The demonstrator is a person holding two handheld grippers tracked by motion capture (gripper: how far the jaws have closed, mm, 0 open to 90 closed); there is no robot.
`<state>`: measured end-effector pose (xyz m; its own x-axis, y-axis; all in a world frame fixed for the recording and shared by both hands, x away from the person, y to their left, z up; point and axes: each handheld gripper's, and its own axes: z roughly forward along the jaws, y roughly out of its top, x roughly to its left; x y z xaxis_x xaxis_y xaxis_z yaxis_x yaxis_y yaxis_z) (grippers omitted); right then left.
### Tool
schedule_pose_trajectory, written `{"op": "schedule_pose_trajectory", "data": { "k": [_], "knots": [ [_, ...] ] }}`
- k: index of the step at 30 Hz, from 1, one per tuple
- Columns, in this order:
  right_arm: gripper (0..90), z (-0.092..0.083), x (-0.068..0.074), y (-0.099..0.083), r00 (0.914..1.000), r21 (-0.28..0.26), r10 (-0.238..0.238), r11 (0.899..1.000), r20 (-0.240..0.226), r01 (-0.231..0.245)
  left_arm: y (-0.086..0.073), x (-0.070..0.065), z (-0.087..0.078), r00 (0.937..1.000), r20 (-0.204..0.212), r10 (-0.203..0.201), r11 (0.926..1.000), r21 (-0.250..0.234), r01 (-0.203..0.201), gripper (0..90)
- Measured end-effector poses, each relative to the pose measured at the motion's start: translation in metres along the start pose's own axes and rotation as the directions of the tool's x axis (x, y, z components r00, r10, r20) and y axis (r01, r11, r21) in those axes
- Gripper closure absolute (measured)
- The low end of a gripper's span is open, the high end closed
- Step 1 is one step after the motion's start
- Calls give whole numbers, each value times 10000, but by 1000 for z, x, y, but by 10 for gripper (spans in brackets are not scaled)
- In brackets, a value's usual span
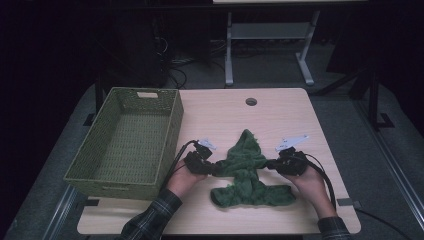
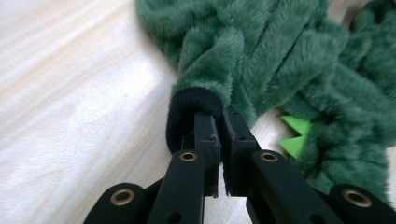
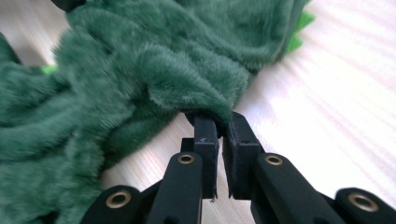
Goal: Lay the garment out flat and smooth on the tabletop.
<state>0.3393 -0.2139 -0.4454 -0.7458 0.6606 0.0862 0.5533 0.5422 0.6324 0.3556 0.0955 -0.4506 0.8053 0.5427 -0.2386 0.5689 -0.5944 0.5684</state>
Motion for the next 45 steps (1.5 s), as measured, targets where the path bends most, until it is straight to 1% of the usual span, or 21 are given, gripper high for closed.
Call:
{"op": "schedule_pose_trajectory", "data": {
  "k": [3,4,7,9,10,13,16,19,22,24,25,28,29,31,32,35,36,39,40,42,45],
  "knots": [
    [827,9,-2,-4,9999,317,92,9995,-72,-90,0,-1,6,10000,17,-8,10000,-18,9,820],
    [812,9,-2,-5,10000,350,34,9994,-66,-32,1,-2,3,9999,-71,95,10000,8,-95,764],
    [752,5,-1,-6,10000,246,47,9997,-34,-46,4,-5,-5,9999,39,138,9998,-113,-138,645],
    [700,-8,-3,-3,9999,-139,105,9998,-3,-105,8,-8,-15,9997,203,152,9984,-540,-141,563],
    [700,-8,-3,-3,9999,-139,105,9998,-3,-105,12,-10,-20,9994,244,253,9974,-688,-235,563],
    [666,-23,-4,3,9998,-742,218,9970,-23,-219,24,-16,-32,9984,198,538,9928,-1086,-513,546],
    [638,-31,-7,14,9998,-1011,216,9946,-4,-215,40,-13,-38,9976,-133,678,9889,-1319,-689,546],
    [627,-32,-14,29,9996,-1189,284,9925,4,-282,55,-2,-38,9989,-308,366,9840,-1732,-414,554],
    [628,-25,-21,49,9997,-1116,251,9934,19,-248,69,10,-28,9987,-466,189,9860,-1644,-263,559],
    [628,-21,-23,53,9997,-1071,245,9939,3,-244,76,20,-16,9980,-599,193,9898,-1396,-276,559],
    [628,-16,-25,57,9995,-965,297,9949,-106,-305,78,25,-10,9984,-561,33,9908,-1349,-108,558],
    [629,1,-30,64,9991,-751,374,9964,-181,-386,79,38,9,9993,-355,-79,9950,-1000,43,549],
    [628,13,-35,64,9977,-561,579,9966,-343,-598,79,40,16,9994,-313,-133,9948,-1010,101,539],
    [619,18,-37,64,9975,-423,621,9971,-327,-635,78,43,25,9995,-267,-140,9967,-799,119,534],
    [618,27,-40,63,9971,-165,704,9973,-294,-709,77,44,30,9995,-287,-138,9980,-615,121,516],
    [633,35,-42,61,9960,-50,791,9968,-418,-794,76,46,42,9994,-302,-182,9988,-465,168,515],
    [642,40,-42,59,9969,209,727,9972,-314,-721,75,47,45,9996,-291,-41,9994,-357,30,511],
    [661,44,-42,58,9971,332,701,9971,-303,-691,74,43,51,9992,-390,92,9995,-294,-104,510],
    [738,46,-42,56,9978,304,585,9979,-326,-575,74,41,51,9990,-420,168,9994,-288,-180,513],
    [755,45,-42,55,9973,299,632,9976,-369,-621,75,38,52,9979,-530,373,9991,-202,-384,521],
    [826,45,-41,54,9981,346,456,9984,-420,-441,76,33,54,9947,-659,787,9968,-74,-793,623]
  ]
}}
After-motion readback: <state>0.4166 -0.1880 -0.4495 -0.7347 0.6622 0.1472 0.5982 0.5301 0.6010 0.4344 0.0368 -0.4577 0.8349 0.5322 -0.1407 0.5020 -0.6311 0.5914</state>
